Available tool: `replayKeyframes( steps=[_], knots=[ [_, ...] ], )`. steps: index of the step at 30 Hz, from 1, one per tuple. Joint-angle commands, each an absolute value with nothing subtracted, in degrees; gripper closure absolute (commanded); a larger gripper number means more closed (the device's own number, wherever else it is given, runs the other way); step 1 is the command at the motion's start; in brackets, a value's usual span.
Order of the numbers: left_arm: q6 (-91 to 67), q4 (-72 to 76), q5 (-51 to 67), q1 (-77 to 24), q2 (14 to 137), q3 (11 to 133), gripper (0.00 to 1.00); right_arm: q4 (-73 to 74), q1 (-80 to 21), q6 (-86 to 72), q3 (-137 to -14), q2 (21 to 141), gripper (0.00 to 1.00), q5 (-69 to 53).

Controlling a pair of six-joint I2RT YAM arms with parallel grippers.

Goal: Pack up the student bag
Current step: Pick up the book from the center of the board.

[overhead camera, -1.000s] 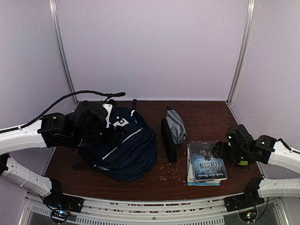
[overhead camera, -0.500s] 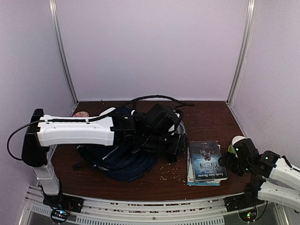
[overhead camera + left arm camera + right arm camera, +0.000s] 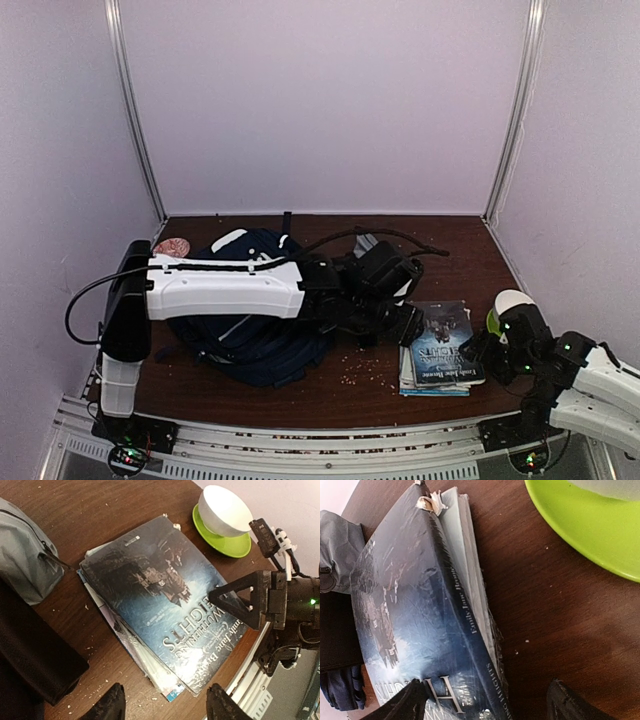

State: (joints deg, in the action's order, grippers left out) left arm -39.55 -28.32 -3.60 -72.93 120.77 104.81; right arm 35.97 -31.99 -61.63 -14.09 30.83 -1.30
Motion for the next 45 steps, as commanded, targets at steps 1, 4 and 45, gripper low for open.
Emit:
replayKeyframes(
  steps=[1, 4, 45],
  knots=[
    [-37.3, -30.7, -3.7, -72.9, 124.0, 107.7, 0.06, 36.8, -31.8, -63.6, -12.4, 30.2, 0.17, -6.0],
    [-36.8, -31.8, -2.9, -72.9, 125.9, 108.9, 0.07, 37.3, -31.8, -64.0, -12.5, 29.8, 0.18, -7.0],
    [-37.1, -32.7, -2.4, -72.9, 129.8, 108.8, 0.13, 42.8, -31.8, -62.8, -15.2, 17.5, 0.36, -9.8]
  ],
)
